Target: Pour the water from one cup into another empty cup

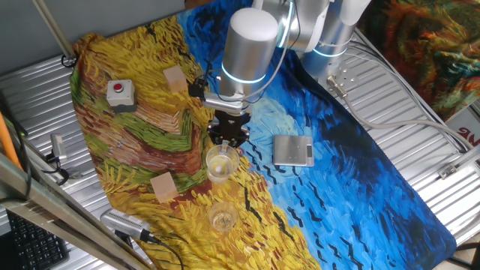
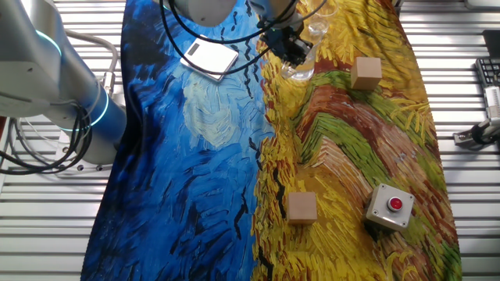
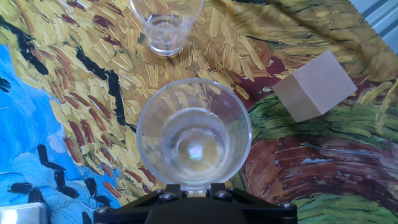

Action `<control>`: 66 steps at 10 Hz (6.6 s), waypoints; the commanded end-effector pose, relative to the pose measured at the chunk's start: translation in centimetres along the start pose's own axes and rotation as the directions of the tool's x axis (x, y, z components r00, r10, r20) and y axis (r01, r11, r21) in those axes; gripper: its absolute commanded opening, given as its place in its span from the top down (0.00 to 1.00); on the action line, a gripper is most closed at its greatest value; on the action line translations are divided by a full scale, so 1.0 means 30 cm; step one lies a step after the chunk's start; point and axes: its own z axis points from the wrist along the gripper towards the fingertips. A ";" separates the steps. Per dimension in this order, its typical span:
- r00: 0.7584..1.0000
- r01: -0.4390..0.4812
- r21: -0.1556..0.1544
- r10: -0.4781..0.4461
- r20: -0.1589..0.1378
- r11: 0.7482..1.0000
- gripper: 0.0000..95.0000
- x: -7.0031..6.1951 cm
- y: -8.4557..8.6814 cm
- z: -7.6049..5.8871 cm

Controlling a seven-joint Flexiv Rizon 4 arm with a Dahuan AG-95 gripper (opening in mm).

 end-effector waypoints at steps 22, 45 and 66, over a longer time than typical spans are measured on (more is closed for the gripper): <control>0.997 0.042 -0.054 -0.038 0.061 0.998 1.00 0.011 -0.008 0.007; 0.994 0.105 -0.051 -0.103 0.037 0.993 0.60 0.047 -0.022 -0.023; 0.975 0.042 -0.156 -0.075 -0.210 0.987 0.60 -0.072 -0.275 -0.232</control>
